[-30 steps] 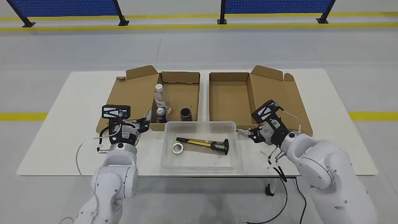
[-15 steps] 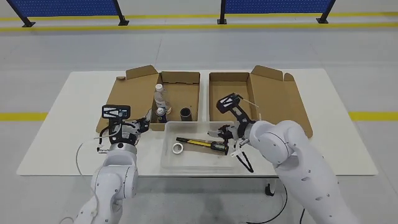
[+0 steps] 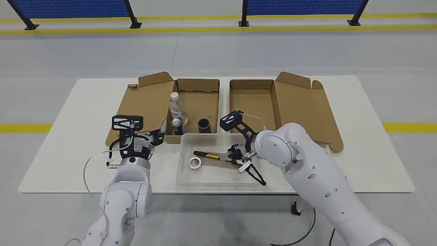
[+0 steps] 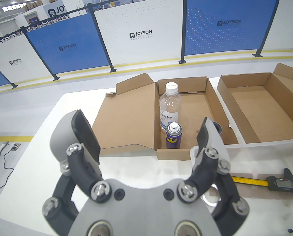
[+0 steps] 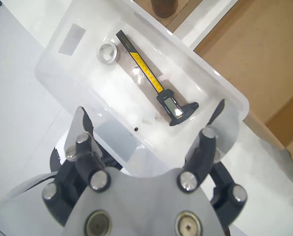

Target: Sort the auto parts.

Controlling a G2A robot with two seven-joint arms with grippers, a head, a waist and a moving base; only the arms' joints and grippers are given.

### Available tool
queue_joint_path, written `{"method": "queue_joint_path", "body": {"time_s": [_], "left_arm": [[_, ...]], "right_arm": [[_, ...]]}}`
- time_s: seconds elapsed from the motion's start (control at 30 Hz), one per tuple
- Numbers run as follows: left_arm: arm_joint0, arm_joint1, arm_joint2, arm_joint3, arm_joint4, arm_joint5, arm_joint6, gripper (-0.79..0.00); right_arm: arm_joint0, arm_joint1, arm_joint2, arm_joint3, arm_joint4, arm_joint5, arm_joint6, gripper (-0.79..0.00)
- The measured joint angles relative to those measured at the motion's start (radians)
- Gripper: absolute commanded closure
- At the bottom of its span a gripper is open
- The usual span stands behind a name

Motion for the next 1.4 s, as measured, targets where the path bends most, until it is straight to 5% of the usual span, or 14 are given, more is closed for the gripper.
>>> {"method": "queue_joint_path", "body": {"time_s": [0.53,0.93,1.03,1.1,1.2,1.33,1.4], "left_arm": [[0.0,0.0,0.0,0.0,0.0,0.0,0.0,-0.785],[0.0,0.0,0.0,0.0,0.0,0.0,0.0,-0.785],[0.0,0.0,0.0,0.0,0.0,0.0,0.0,-0.785],[0.0,0.0,0.0,0.0,0.0,0.0,0.0,-0.785],[0.0,0.0,0.0,0.0,0.0,0.0,0.0,-0.785],[0.0,0.0,0.0,0.0,0.0,0.0,0.0,-0.785],[0.0,0.0,0.0,0.0,0.0,0.0,0.0,-0.785]], "right_arm": [[0.017,-0.006,-0.015,0.027,-0.006,0.005,0.006,-0.785],[0.199,-0.124,-0.262,0.225,0.025,0.201,0.062,-0.785],[0.236,-0.158,-0.308,0.301,0.048,0.206,0.054,-0.643],[0.256,-0.177,-0.331,0.344,0.06,0.202,0.049,-0.462],[0.282,-0.208,-0.362,0.402,0.081,0.197,0.039,-0.477],[0.305,-0.244,-0.396,0.469,0.101,0.19,0.03,-0.391],[0.313,-0.258,-0.406,0.495,0.107,0.185,0.028,-0.437]]}}
